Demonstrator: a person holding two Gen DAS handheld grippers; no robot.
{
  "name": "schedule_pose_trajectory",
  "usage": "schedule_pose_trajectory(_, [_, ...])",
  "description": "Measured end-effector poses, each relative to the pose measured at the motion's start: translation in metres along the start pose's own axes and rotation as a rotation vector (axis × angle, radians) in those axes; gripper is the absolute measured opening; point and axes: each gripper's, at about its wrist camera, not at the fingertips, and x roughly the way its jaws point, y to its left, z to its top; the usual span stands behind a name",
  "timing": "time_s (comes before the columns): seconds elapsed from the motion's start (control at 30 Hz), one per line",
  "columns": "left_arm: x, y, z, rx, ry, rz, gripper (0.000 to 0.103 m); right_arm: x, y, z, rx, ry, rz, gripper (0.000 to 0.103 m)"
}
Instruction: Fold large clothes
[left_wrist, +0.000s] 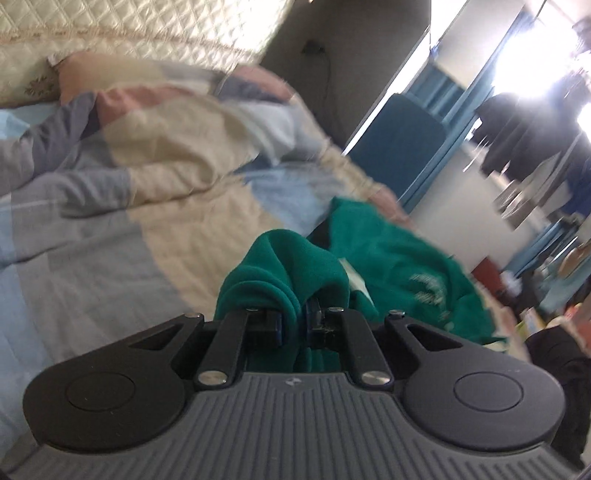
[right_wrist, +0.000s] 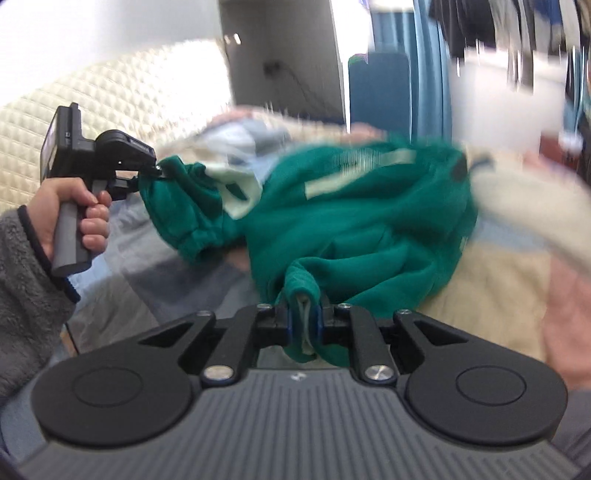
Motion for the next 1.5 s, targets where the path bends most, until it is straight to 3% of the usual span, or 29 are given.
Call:
schedule_pose_trajectory(0.17, [0.042, 0.005, -0.002, 0.01, 0.049, 0.077, 0.013, 0.032, -0.012, -0.009, 0.048, 0.117, -0.015, 0.017])
schedule_pose_trajectory(0.27, [0.042, 0.006, 0.002, -0.013, 0.053, 0.07, 0.016, 0.028, -0.008, -0.014, 0.083, 0.109, -0.01, 0.023])
schedule_pose_trajectory(0.3, [0.039, 0.007, 0.004, -0.021, 0.055, 0.066, 0.028, 0.026, -0.01, -0.013, 0.096, 0.1, -0.009, 0.025])
schedule_pose_trajectory(0.33, [0.04, 0.008, 0.007, -0.025, 0.053, 0.066, 0.037, 0.023, -0.012, -0.011, 0.111, 0.093, -0.009, 0.037])
schedule_pose_trajectory(0.4, [0.03, 0.008, 0.01, -0.047, 0.042, 0.064, 0.069, 0.011, -0.018, -0.013, 0.15, 0.064, 0.003, 0.06])
schedule_pose_trajectory(0.43, [0.024, 0.008, 0.012, -0.052, 0.036, 0.058, 0.074, 0.004, -0.021, -0.013, 0.174, 0.047, 0.014, 0.075])
schedule_pose_trajectory(0.47, [0.017, 0.005, 0.014, -0.045, 0.027, 0.05, 0.08, -0.004, -0.024, -0.013, 0.199, 0.029, 0.021, 0.081])
schedule_pose_trajectory(0.7, [-0.019, -0.021, 0.016, 0.019, -0.045, -0.037, 0.081, -0.019, -0.039, 0.019, 0.23, -0.065, -0.028, 0.08])
schedule_pose_trajectory(0.9, [-0.036, -0.035, 0.016, 0.071, -0.104, -0.066, 0.083, 0.02, -0.047, 0.056, 0.287, -0.023, 0.007, 0.08])
schedule_pose_trajectory(1.03, [-0.029, -0.031, 0.015, 0.115, -0.158, 0.01, 0.085, 0.071, -0.053, 0.064, 0.335, 0.053, 0.035, 0.08])
schedule_pose_trajectory(1.2, [0.007, -0.033, 0.009, 0.164, -0.12, 0.082, 0.085, 0.123, -0.061, 0.067, 0.347, 0.095, 0.057, 0.081])
schedule_pose_trajectory(1.23, [0.017, -0.032, 0.008, 0.162, -0.101, 0.067, 0.085, 0.13, -0.063, 0.067, 0.345, 0.092, 0.062, 0.078])
schedule_pose_trajectory(1.37, [0.05, -0.041, 0.001, 0.168, -0.039, 0.0, 0.085, 0.142, -0.078, 0.063, 0.378, 0.064, 0.074, 0.036])
schedule_pose_trajectory(1.47, [0.067, -0.054, -0.006, 0.207, -0.018, -0.016, 0.085, 0.131, -0.099, 0.067, 0.448, 0.017, 0.14, 0.016])
schedule_pose_trajectory(1.5, [0.071, -0.057, -0.009, 0.218, -0.014, -0.028, 0.085, 0.125, -0.103, 0.071, 0.445, -0.011, 0.163, 0.014])
